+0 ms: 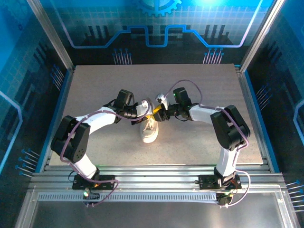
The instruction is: Tie the shoes
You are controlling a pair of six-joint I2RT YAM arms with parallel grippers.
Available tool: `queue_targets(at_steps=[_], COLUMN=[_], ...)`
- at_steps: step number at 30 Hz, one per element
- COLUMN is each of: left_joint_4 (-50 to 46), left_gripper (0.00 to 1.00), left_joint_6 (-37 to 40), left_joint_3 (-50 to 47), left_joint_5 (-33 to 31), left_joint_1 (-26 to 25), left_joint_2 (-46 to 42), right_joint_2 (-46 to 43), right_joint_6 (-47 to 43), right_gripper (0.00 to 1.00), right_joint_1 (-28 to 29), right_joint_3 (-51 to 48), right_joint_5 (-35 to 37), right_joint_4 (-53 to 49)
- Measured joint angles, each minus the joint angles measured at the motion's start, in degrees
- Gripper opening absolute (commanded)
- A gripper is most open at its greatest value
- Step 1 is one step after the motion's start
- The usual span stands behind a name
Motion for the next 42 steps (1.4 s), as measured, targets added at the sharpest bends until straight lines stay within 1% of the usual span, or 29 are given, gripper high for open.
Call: queue_targets(at_steps=[2,4,5,7,10,13,15,21,28,32,36,37,41,42], left_joint_4=[0.00,0.00,0.00,0.00,0.02,0.04,0.20,1.33,2.19,3.82,5.29,5.88,7.26,7.65], left_gripper=[0.00,0.00,0.00,0.00,0.00,0.06,0.09,0.11,0.15,0.11,0.02,0.00,0.00,0.00], left_joint_6=[0.04,0.04,0.04,0.04,0.02,-0.11,-0.22,-0.85,-1.68,-2.16,-3.13,-3.19,-3.15,-3.13], left_joint_3=[0.00,0.00,0.00,0.00,0.00,0.00,0.00,0.00,0.00,0.00,-0.24,-0.46,-1.36,-1.66], left_joint_5=[-0.04,-0.07,-0.11,-0.37,-0.81,-1.36,-1.77,-2.64,-3.34,-3.50,-3.80,-3.93,-4.20,-4.31], left_joint_1=[0.00,0.00,0.02,0.00,0.00,-0.07,-0.07,-0.37,-0.72,-1.05,-1.27,-1.29,-1.53,-1.57], left_joint_2=[0.00,0.00,0.00,0.00,0.00,0.00,0.00,0.00,0.00,0.00,0.00,0.00,0.00,0.00], right_joint_2=[0.00,0.00,-0.02,-0.04,-0.72,-2.27,-3.41,-6.29,-6.84,-7.19,-7.41,-7.41,-7.41,-7.41], right_joint_6=[-0.59,-1.07,-1.11,-1.27,-1.84,-2.01,-2.05,-2.05,-2.03,-2.01,-1.73,-1.66,-0.46,0.09], right_gripper=[0.18,0.08,0.04,0.00,0.00,0.00,0.00,0.00,0.00,0.00,0.00,0.03,0.31,0.36], right_joint_1=[0.00,0.04,0.07,0.22,0.81,1.79,2.58,4.66,4.90,4.90,4.90,4.90,4.87,4.76], right_joint_3=[0.07,0.07,0.04,-0.11,-1.42,-3.32,-4.20,-6.01,-6.38,-6.38,-6.38,-6.38,-6.38,-6.36], right_joint_5=[0.07,0.63,0.98,1.88,3.80,5.70,6.82,9.27,9.94,9.81,9.68,9.62,8.85,8.31], right_joint_4=[-0.59,-0.85,-0.81,-0.39,0.35,1.14,1.42,2.45,2.51,2.43,2.36,2.27,1.27,1.07])
